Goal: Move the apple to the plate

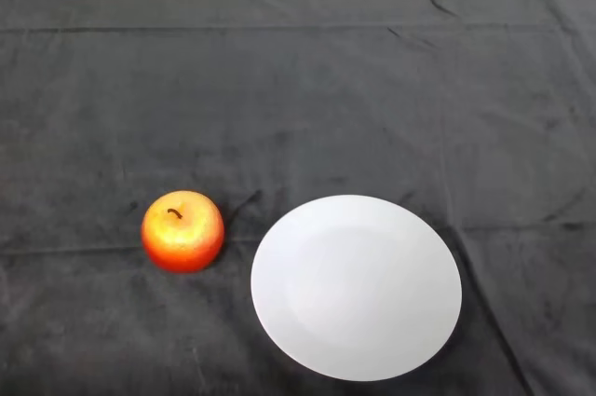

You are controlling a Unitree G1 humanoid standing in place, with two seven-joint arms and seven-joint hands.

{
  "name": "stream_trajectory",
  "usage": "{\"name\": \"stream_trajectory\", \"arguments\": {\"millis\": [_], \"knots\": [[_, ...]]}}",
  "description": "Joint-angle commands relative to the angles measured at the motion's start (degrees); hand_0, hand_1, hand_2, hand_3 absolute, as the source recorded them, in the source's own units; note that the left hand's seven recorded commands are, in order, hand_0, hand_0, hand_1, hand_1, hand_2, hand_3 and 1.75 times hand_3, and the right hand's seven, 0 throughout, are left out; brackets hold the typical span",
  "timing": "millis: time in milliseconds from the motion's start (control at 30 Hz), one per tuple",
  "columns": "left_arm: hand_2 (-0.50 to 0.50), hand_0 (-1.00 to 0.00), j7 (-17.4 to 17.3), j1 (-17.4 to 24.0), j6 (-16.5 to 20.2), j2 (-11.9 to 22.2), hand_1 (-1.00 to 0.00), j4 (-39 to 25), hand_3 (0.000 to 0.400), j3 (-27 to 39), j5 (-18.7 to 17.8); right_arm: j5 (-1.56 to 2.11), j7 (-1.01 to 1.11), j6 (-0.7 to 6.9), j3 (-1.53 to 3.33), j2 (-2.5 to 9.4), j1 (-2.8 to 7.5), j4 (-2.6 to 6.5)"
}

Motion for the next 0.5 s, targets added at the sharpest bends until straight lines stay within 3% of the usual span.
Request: {"name": "stream_trajectory", "arguments": {"millis": [33, 233, 500], "knots": [[0.00, 0.00, -0.5, -0.7, 1.3, 0.7, 0.00, -2.1, 0.000, -1.1, 0.8, -0.10, -0.33, -0.37, -0.82, -2.05, 1.62, -0.27], [0.00, 0.00, -0.6, -1.1, 2.0, 1.0, 0.00, -2.1, 0.000, -1.1, 0.8, 0.02, -0.58, -0.24, -1.07, -2.12, 2.14, -0.11], [0.00, 0.00, -1.0, -2.5, 3.3, 2.2, 0.00, -2.3, 0.000, -1.0, 0.6, 0.05, -0.60, -0.18, -1.25, -1.89, 2.57, 0.01]]}}
